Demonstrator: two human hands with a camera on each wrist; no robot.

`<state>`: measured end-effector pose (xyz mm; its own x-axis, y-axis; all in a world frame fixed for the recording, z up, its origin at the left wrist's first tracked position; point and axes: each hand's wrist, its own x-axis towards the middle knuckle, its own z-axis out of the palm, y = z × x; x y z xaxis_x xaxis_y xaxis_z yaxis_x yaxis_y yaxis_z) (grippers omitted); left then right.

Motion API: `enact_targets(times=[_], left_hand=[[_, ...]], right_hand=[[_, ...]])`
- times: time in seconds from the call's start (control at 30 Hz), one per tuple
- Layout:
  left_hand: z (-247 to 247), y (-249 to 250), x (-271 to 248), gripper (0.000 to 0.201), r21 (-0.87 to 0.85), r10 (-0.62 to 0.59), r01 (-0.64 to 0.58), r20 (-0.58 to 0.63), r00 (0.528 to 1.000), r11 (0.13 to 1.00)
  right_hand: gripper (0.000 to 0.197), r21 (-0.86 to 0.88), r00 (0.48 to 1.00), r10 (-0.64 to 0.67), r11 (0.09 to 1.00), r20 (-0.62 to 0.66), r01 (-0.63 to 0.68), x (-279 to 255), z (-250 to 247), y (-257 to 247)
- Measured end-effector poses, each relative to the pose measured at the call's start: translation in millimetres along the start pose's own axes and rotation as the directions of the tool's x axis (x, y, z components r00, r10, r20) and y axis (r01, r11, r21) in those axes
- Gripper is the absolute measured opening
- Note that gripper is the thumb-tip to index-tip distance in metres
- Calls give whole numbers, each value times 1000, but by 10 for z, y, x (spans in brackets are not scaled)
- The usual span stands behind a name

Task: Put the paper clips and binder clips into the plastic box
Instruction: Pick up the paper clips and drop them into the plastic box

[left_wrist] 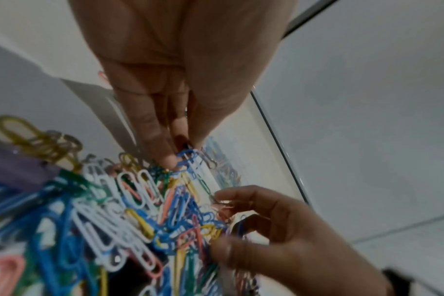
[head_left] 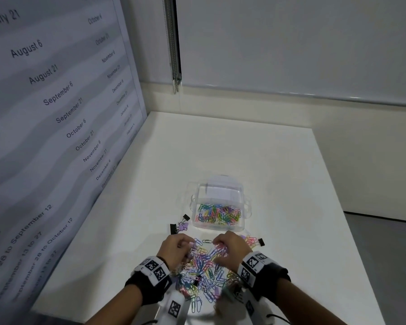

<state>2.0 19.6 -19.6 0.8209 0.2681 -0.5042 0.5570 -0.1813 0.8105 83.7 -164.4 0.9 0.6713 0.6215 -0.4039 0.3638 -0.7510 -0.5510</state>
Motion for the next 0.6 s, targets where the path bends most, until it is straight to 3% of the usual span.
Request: enact_targets(times=[0.1, 0.3, 0.37, 0.53, 0.6], left_hand=[[-4, 53, -5, 20, -104, -43, 45, 25, 999, 994], [-34, 128, -33, 22, -203, -94, 98, 34, 995, 974], [-45, 118, -23, 22, -214, -106, 108, 19, 994, 971], [-48, 66, -11, 7, -41, -81, 82, 18, 997, 996], [-49, 39, -26, 18, 90, -40, 38, 13, 999, 995]], right_hand=[[58, -91, 991, -22, 995, 130, 34, -1, 86, -56], [14, -23, 994, -43, 999, 105, 46, 13, 77, -134], [15, 34, 999, -11, 999, 35, 9, 15, 15, -126], [24, 119, 996, 39, 992, -82, -29, 89, -324, -135], [23, 151, 989, 44, 988, -140, -22, 133, -494, -154]])
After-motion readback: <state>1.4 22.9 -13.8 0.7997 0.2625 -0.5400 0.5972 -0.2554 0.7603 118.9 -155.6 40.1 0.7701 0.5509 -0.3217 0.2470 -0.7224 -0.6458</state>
